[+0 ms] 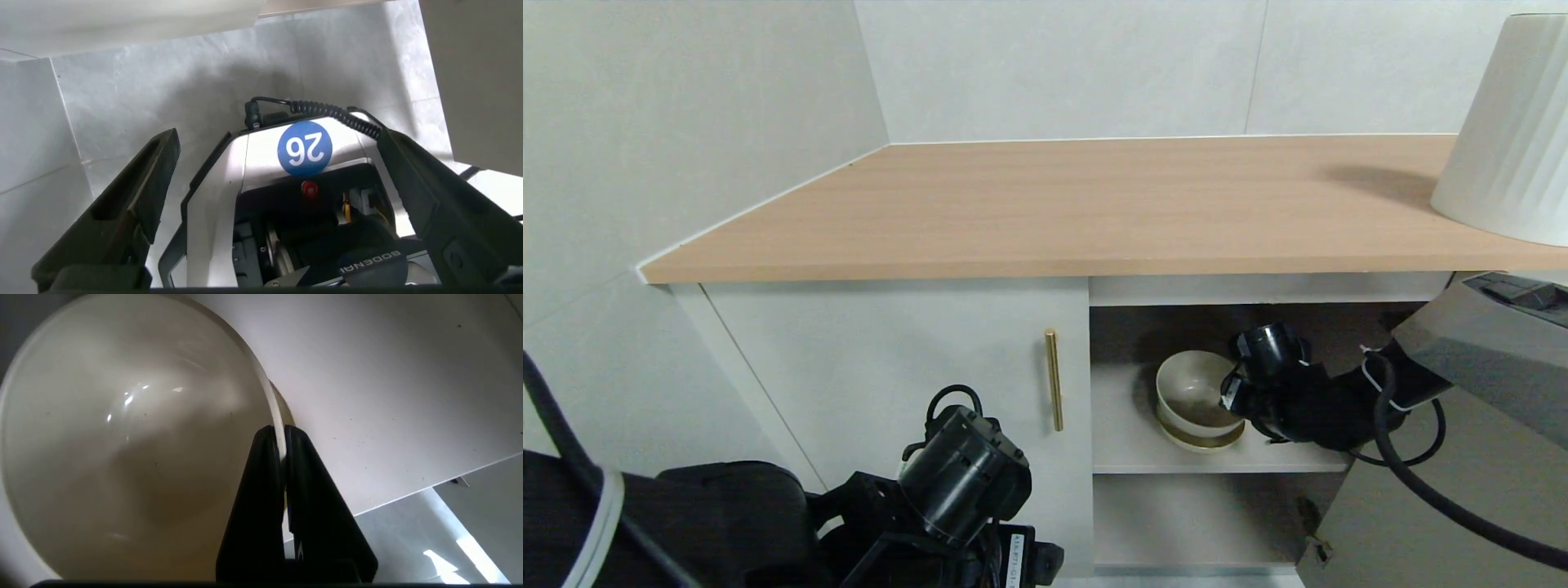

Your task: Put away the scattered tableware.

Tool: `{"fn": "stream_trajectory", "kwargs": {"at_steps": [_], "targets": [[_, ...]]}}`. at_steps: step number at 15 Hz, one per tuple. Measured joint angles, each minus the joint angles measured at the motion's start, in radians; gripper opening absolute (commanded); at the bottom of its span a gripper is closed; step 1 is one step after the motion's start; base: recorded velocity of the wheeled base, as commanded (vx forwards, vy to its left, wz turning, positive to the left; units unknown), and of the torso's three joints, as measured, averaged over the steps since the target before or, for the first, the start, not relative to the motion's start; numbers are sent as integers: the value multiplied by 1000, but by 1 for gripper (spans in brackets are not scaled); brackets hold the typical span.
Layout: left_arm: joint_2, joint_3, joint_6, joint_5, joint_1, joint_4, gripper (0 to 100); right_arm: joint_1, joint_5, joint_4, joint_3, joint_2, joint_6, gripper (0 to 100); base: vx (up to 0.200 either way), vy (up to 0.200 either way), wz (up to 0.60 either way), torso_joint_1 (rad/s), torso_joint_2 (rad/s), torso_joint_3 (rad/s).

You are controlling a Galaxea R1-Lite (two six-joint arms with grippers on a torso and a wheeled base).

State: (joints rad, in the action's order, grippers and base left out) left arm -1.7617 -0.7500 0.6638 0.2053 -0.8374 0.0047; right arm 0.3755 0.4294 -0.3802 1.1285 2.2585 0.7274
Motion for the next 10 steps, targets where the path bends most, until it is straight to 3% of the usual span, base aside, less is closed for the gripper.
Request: {"fn": "stream_trajectory", "kwargs": {"at_steps": [4, 5, 10], "targets": [[0, 0, 0, 0, 0, 0, 100, 0, 0, 1, 6, 13, 0, 0, 0, 0, 0, 0, 0, 0], [0, 0, 0, 0, 0, 0, 100, 0, 0, 1, 6, 14, 0, 100, 0, 0, 0, 0, 0, 0], [0, 0, 0, 0, 0, 3, 100, 1, 0, 1, 4, 16, 0, 100, 0, 0, 0, 0, 0, 0]]}}
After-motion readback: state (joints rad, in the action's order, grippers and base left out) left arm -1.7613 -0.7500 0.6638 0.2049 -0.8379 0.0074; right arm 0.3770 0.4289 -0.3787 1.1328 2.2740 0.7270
